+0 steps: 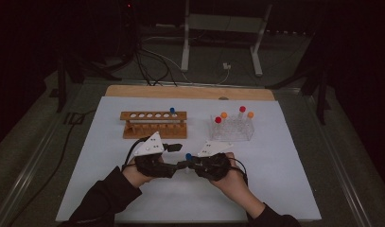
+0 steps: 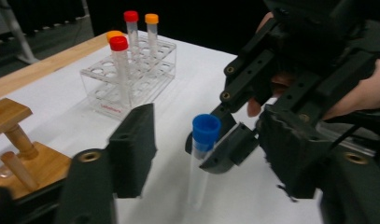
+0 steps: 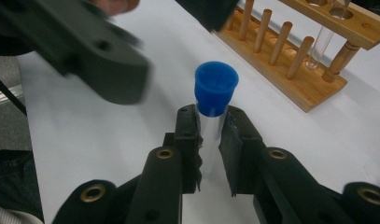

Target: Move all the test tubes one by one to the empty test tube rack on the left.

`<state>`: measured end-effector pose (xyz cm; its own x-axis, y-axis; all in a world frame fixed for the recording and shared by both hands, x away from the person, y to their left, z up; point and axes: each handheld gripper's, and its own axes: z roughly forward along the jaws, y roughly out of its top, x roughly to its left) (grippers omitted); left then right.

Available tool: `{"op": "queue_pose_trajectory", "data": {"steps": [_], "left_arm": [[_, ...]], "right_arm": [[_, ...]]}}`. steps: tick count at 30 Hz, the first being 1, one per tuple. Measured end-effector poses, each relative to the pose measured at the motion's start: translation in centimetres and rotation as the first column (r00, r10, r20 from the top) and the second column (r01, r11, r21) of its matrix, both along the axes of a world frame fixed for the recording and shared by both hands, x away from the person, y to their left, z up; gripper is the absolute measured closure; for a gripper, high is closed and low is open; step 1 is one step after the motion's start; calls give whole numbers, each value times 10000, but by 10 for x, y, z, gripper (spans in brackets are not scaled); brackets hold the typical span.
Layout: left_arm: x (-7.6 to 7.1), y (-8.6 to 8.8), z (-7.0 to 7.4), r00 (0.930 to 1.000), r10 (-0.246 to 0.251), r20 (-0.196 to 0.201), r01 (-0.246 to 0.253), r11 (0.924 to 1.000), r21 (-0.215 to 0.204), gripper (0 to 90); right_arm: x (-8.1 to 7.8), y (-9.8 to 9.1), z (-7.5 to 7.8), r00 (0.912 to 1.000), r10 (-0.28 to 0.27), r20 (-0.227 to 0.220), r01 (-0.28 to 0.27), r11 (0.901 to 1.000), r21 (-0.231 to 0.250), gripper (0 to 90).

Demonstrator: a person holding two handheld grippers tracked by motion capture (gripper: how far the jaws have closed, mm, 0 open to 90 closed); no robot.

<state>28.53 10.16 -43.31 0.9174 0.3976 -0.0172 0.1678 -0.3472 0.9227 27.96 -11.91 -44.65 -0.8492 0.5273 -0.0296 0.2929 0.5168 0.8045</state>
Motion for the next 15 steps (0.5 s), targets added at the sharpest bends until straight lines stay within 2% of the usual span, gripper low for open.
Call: {"op": "queue_pose_trajectory", "data": {"steps": [6, 9, 15], "left_arm": [[3, -7, -2, 10000, -57, -29, 57, 10000, -1, 557], [4, -10, -3, 10000, 15, 85, -16, 9999, 172, 629], [6, -12, -4, 10000, -3, 49, 1, 9996, 284, 728]], "right_arm": [[-1, 0, 1, 10000, 19, 27, -20, 10000, 31, 774], [-1, -1, 2, 10000, 31, 65, -31, 10000, 33, 774], [-1, -2, 2, 10000, -42, 73, 42, 10000, 45, 774]]}}
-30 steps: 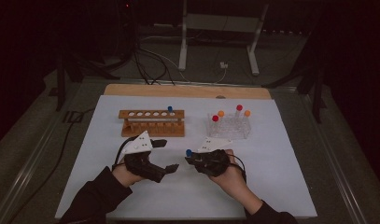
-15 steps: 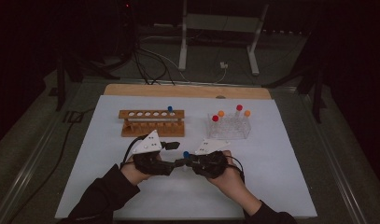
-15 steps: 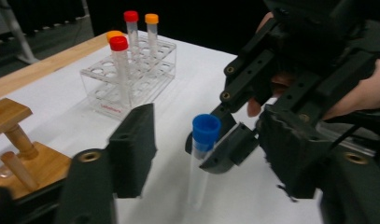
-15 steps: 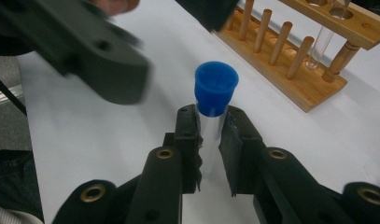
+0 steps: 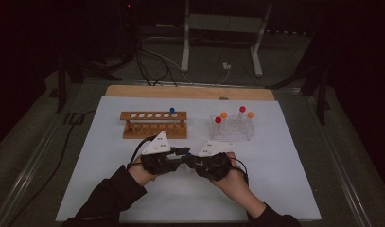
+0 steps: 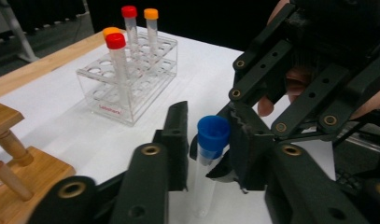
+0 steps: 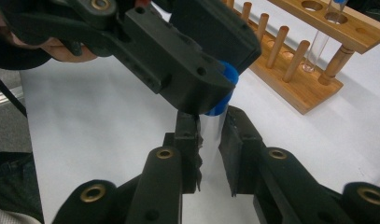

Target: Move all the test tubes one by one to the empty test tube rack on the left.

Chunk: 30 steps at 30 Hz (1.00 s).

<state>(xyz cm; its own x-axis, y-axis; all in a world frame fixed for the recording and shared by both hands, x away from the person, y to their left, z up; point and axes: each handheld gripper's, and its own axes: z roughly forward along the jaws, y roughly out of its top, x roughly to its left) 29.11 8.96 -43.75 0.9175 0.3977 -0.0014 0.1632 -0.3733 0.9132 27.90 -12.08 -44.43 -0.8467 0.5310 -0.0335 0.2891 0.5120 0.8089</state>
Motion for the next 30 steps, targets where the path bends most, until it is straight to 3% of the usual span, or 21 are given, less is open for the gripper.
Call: {"op": "queue_pose_trajectory", "data": {"steps": [13, 16, 22, 30], "left_arm": [[1, 0, 2, 9999, -135, 55, 134, 9997, 192, 775], [4, 4, 4, 10000, 24, 89, -26, 9998, 198, 776], [13, 18, 13, 9982, 558, 235, -560, 9984, 92, 776], [34, 37, 29, 9882, 1450, 488, -1457, 9893, 111, 776]], "right_arm": [[2, -1, -2, 9999, 75, -76, -74, 9998, 191, 762], [2, -4, 0, 10000, 79, -61, -76, 9991, 413, 688], [2, -12, 5, 9996, -219, 172, 208, 9977, 643, 458], [3, -16, 10, 9973, -693, 237, 656, 9891, 1315, 152]]}}
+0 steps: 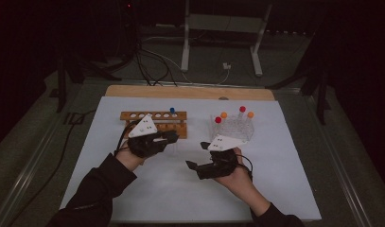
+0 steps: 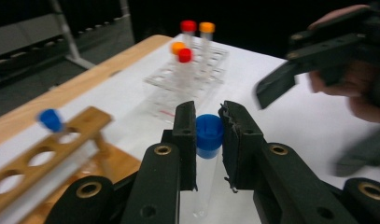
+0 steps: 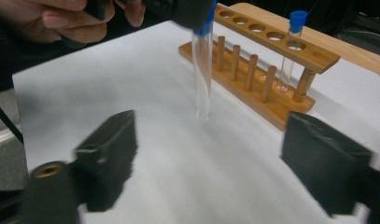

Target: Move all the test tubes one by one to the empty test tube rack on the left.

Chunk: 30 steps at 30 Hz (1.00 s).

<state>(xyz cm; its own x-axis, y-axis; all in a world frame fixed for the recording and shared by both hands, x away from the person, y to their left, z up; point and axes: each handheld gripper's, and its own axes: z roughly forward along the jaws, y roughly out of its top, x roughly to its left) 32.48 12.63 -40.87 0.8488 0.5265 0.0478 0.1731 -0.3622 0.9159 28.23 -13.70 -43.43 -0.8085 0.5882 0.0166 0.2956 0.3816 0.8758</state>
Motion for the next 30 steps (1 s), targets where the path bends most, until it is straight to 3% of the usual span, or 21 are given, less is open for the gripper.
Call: {"op": "queue_pose_trajectory", "data": {"steps": [5, 9, 19, 26, 30], "left_arm": [[13, 8, 10, 9987, 479, 160, -480, 9988, 61, 776], [22, 12, 16, 9962, 798, 358, -805, 9966, 178, 776], [48, 17, 25, 9852, 1586, 651, -1593, 9872, 57, 775], [69, 17, 29, 9702, 2283, 809, -2265, 9735, -315, 776], [80, 14, 27, 9582, 2694, 962, -2675, 9630, -327, 775]], "right_arm": [[2, -4, 2, 9997, -229, 67, 227, 9995, 209, 67], [2, -8, 4, 9999, -97, 104, 93, 9993, 374, 3], [0, -16, 8, 9979, -356, 544, 325, 9979, 556, 1], [2, -19, 9, 9979, -382, 520, 348, 9973, 654, 1], [1, -19, 9, 9982, -336, 504, 304, 9975, 634, 1]]}}
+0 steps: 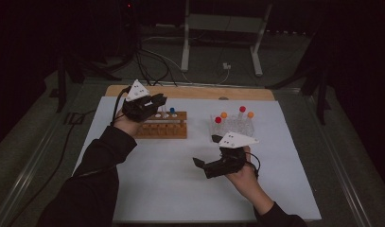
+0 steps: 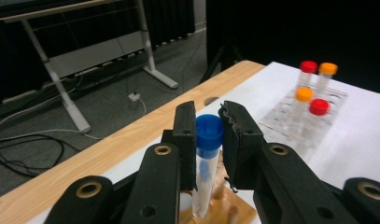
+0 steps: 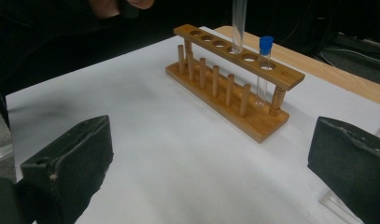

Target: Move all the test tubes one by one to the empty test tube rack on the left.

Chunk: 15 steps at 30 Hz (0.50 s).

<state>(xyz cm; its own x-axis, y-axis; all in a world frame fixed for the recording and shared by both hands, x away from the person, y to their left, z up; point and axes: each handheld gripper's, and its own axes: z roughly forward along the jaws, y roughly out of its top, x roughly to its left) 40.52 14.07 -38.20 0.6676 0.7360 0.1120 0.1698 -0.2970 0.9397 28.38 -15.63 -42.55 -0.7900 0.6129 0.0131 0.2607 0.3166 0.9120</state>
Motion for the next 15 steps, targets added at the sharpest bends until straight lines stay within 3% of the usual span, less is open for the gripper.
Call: {"op": "queue_pose_trajectory", "data": {"steps": [5, 15], "left_arm": [[13, 0, -8, 9995, 304, -121, -307, 9993, -213, 776], [23, -7, -31, 9965, 513, -652, -520, 9986, -85, 775]], "right_arm": [[1, -1, 0, 10000, 18, -34, -18, 10000, -18, 1], [2, -3, -1, 9999, 23, -101, -23, 10000, -35, 2]]}}
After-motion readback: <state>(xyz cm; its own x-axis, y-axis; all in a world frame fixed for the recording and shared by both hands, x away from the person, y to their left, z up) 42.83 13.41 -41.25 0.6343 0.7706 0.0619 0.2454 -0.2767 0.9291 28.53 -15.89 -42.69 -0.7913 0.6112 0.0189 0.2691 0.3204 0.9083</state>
